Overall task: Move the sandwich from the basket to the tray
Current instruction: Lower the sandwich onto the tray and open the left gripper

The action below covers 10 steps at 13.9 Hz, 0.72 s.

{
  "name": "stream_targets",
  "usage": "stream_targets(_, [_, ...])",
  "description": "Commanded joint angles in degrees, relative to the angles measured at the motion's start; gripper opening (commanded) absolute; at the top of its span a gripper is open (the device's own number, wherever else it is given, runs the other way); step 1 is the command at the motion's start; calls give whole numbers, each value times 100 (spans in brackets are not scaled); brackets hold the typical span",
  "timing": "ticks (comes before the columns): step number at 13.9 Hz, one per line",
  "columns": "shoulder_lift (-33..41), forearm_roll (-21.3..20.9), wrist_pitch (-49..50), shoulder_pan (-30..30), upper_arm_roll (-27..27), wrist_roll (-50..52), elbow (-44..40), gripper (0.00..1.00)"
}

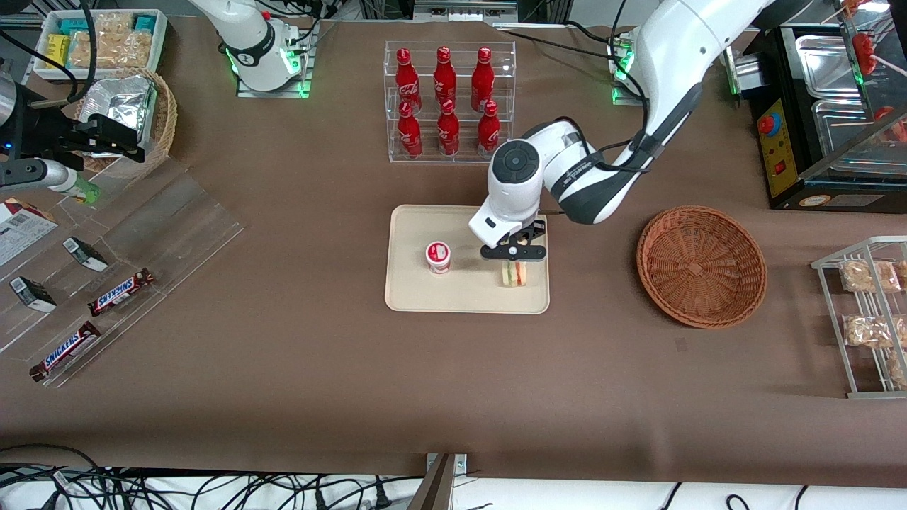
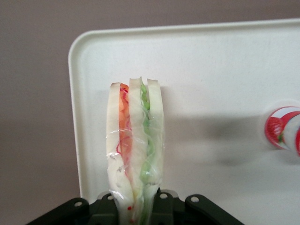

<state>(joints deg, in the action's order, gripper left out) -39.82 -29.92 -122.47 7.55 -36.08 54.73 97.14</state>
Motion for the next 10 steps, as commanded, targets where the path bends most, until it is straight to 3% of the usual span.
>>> stream_targets(1, [-122, -199, 30, 124, 22, 126, -125, 0])
stream_targets(5, [-219, -199, 21, 133, 30, 126, -134, 0])
stream_targets(6, [-237, -199, 21, 133, 31, 126, -134, 9])
stream_targets(7, [-245, -199, 21, 133, 31, 143, -134, 34])
stream_targets(8, [-263, -199, 21, 142, 31, 230, -134, 76])
stream_targets(9, [-263, -260, 21, 194, 31, 292, -134, 100])
stream_targets(10, [-263, -391, 30, 212, 31, 319, -134, 100])
